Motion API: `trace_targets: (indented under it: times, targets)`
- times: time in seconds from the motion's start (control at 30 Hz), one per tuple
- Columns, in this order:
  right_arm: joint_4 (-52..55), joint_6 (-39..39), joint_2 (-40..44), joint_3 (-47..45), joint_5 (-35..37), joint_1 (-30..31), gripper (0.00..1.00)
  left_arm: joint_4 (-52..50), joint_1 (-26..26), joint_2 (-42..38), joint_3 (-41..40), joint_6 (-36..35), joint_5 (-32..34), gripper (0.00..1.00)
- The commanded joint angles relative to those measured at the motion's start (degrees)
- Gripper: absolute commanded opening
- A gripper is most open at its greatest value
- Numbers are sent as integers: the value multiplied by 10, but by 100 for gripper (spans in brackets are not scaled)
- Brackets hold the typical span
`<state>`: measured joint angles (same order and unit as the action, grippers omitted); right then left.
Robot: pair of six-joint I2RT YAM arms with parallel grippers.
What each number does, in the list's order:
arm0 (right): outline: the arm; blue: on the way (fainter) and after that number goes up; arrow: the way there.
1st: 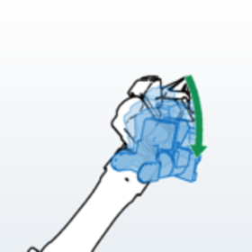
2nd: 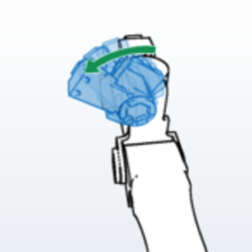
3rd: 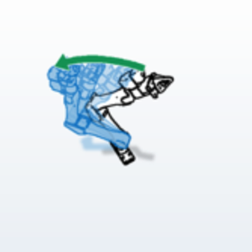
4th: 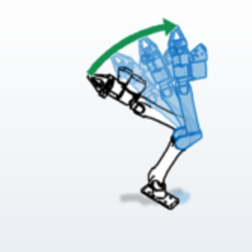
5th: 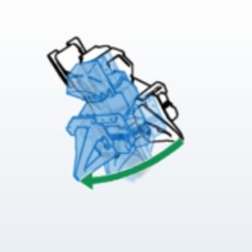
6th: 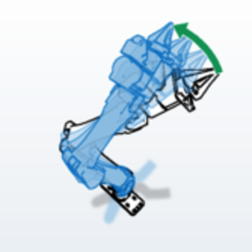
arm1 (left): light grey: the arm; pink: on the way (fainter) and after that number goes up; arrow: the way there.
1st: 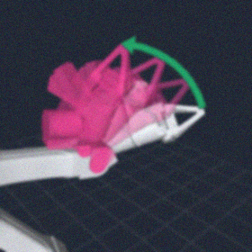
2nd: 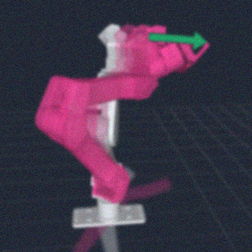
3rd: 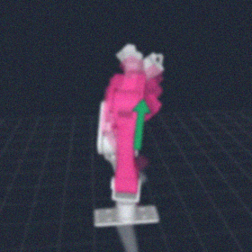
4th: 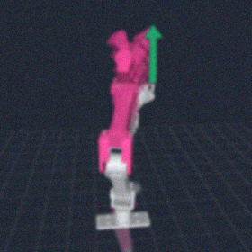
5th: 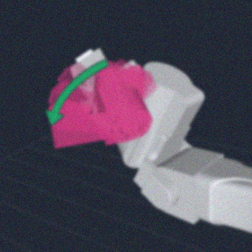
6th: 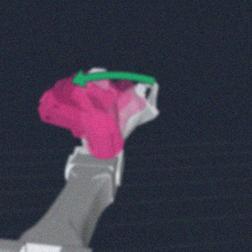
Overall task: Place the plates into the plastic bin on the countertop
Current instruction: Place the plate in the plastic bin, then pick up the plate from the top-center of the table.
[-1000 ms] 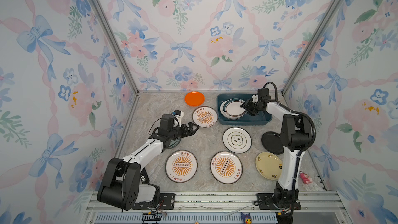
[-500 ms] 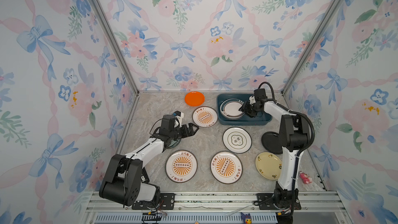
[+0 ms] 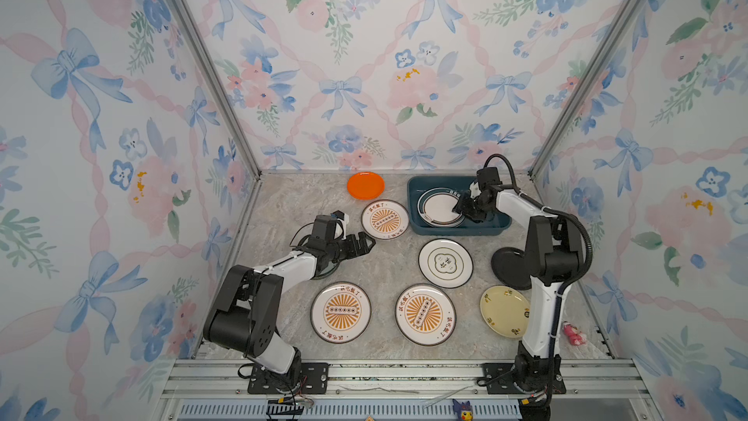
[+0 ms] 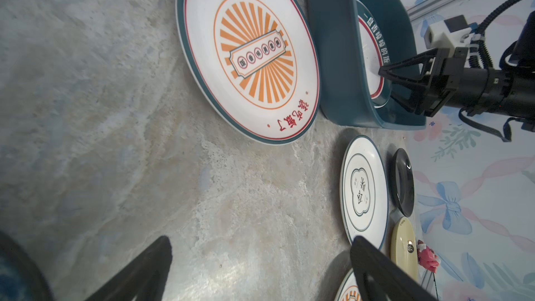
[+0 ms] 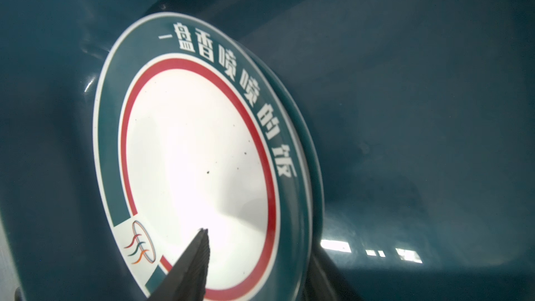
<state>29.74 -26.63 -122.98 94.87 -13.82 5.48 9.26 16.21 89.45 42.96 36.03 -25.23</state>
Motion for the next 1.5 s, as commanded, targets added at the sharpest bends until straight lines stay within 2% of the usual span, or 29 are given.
trace_targets:
  times: [0.0, 0.27, 0.43, 0.73, 1.17, 1.47]
  targets:
    - [21, 18, 28, 6, 14, 3, 52, 15, 3, 14, 23, -4, 12, 98]
    - [-35, 10, 60, -11, -41, 0, 53, 21, 5, 35, 30, -4, 12, 97]
    - [16, 23, 62, 12, 5, 0, 53, 23, 6, 44, 32, -4, 14, 98]
    - [45, 38, 65, 7, 41, -11, 53, 25, 5, 73, 51, -9, 19, 98]
    - [45, 37, 32, 9, 34, -17, 53, 45, 3, 153, 92, 0, 29, 89]
    - [-7, 26, 8, -9, -14, -20, 53, 69, 3, 181, 99, 13, 34, 88]
